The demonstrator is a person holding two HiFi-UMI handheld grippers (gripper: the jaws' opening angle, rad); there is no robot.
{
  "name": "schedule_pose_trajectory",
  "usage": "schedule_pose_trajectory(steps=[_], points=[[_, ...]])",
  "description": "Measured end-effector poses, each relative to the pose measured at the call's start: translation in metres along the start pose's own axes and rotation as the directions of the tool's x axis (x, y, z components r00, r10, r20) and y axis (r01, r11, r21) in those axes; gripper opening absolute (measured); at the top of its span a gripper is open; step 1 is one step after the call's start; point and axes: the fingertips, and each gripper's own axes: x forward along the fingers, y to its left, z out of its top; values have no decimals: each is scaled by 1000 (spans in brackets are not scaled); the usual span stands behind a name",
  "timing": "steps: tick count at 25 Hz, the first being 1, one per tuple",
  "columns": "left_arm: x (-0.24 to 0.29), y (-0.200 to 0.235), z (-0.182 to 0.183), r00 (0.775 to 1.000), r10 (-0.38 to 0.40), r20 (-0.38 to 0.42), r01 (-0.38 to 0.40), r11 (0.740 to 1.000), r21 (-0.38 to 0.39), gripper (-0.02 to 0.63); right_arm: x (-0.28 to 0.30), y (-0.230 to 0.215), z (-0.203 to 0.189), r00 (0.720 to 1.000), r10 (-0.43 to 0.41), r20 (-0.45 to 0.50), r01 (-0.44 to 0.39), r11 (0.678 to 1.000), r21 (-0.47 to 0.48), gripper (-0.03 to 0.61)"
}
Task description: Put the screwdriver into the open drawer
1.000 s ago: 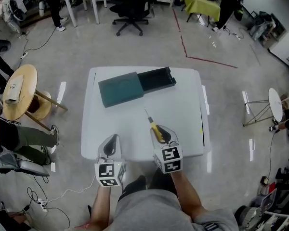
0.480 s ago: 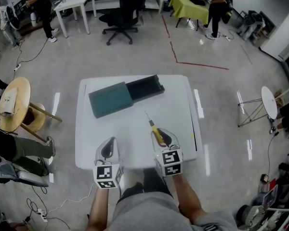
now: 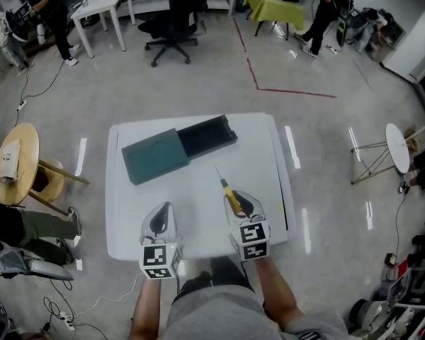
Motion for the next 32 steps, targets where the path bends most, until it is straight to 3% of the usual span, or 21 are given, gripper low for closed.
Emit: schedule_pose_trajectory(steps=[20, 26, 32], points=[[70, 17, 0, 997, 64, -37, -65, 997, -28, 12, 84, -39, 6, 994, 83, -73, -88, 994, -70, 83], [98, 34, -9, 994, 90, -61, -92, 995, -32, 12, 126, -47, 16, 989, 119, -91, -132, 979, -154, 83], [123, 42, -15, 992, 108, -71, -111, 993, -33, 12, 165, -51, 18, 979, 172, -113, -197, 943, -267, 83]])
